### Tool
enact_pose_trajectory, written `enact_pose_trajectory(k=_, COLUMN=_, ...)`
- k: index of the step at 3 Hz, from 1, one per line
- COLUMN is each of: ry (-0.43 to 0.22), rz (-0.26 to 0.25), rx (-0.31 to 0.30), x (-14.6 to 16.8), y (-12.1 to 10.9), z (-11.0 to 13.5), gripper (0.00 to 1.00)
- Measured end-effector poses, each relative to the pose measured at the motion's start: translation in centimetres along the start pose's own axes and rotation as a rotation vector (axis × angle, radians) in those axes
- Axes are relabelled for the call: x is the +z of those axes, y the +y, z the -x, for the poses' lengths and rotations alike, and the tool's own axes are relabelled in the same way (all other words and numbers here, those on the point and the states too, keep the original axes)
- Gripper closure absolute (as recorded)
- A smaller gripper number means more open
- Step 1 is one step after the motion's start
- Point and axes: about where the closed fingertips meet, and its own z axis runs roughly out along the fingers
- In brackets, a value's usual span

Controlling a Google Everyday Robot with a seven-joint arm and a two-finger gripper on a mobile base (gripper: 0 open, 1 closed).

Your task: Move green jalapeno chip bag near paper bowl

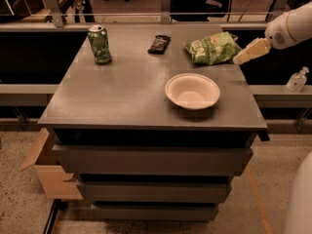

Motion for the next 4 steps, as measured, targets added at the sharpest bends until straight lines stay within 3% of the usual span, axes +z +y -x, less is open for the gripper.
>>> enact_pose_trajectory(k=2, ry=-0.005, rz=-0.043, rx=0.018, x=2.9, y=-2.2, z=0.2, gripper=0.00)
enact_pose_trajectory(k=4, ry=-0.020, rz=-0.049, rx=0.024, x=6.1, y=-2.1, z=1.4, gripper=0.00)
